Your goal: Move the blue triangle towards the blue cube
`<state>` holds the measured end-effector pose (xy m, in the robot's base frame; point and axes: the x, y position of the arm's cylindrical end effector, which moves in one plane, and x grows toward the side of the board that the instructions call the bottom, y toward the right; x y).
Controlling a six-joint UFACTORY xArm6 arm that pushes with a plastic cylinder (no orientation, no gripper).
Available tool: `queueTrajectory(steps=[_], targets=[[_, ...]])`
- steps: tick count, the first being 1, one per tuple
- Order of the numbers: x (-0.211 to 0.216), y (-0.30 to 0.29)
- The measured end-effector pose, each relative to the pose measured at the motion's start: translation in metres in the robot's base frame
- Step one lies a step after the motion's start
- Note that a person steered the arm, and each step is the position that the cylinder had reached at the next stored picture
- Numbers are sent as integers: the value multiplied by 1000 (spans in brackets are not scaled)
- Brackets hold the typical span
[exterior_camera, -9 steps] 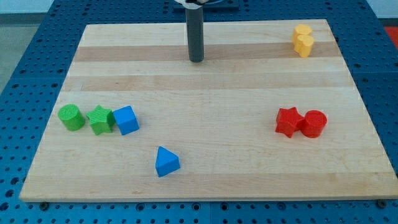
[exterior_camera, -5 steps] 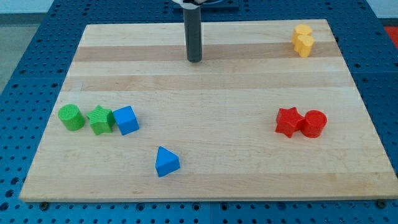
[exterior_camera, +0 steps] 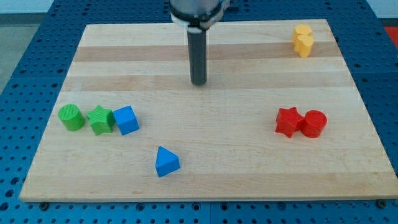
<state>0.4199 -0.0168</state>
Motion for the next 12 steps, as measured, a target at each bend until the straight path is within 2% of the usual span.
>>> queueTrajectory(steps=[3, 4, 5, 6, 9, 10, 11, 12], targets=[[161, 1], [191, 1], [198, 1], [183, -16], [179, -42], [111, -66], [16, -73], [5, -73]])
